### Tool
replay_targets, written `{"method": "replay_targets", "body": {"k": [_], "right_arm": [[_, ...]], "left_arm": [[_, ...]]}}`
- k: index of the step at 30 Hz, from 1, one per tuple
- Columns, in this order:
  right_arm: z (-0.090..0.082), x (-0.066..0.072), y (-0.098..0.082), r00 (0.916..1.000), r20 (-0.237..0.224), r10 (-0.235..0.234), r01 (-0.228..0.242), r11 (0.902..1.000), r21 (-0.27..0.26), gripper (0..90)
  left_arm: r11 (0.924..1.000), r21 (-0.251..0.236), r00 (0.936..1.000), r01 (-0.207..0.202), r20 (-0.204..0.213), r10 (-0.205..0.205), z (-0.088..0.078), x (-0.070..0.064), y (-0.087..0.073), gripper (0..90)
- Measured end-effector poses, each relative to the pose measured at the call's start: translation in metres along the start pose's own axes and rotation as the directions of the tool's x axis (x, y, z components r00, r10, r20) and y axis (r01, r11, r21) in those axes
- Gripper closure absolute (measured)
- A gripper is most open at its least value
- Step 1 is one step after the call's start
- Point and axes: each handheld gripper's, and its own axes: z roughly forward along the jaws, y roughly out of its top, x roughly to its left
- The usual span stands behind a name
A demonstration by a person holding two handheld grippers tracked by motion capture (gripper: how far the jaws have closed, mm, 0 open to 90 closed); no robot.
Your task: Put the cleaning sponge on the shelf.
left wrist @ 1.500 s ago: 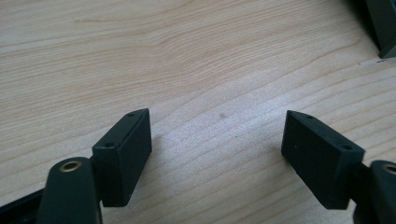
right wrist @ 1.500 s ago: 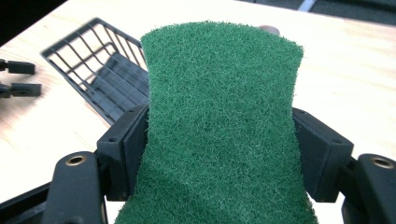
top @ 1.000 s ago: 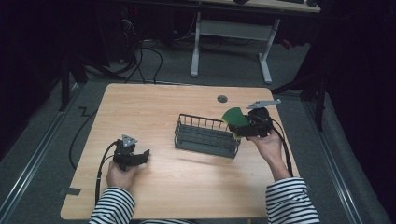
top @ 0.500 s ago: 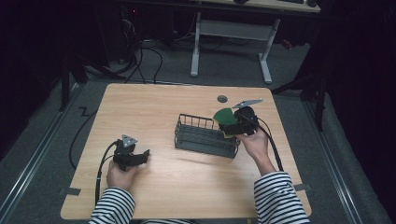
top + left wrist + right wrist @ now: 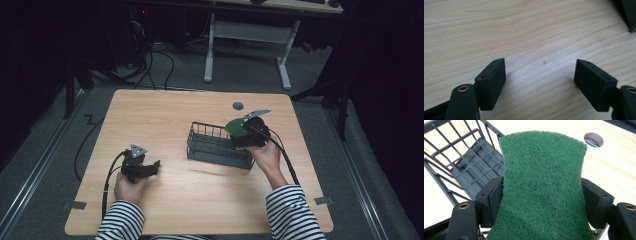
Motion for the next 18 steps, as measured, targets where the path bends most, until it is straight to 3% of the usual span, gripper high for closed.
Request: {"method": "replay_targets", "body": {"k": [18], "right_arm": [[0.0032, 0.0024, -0.0068, 0.9997, 0.005, 0.024, -0.024, 0.9994, 0.023, 27.3]], "left_arm": [[1.0, 0.0, 1.0, 0.001, -0.001, -0.001, 0.0, -0.0002, 0.0, 25.9]]}}
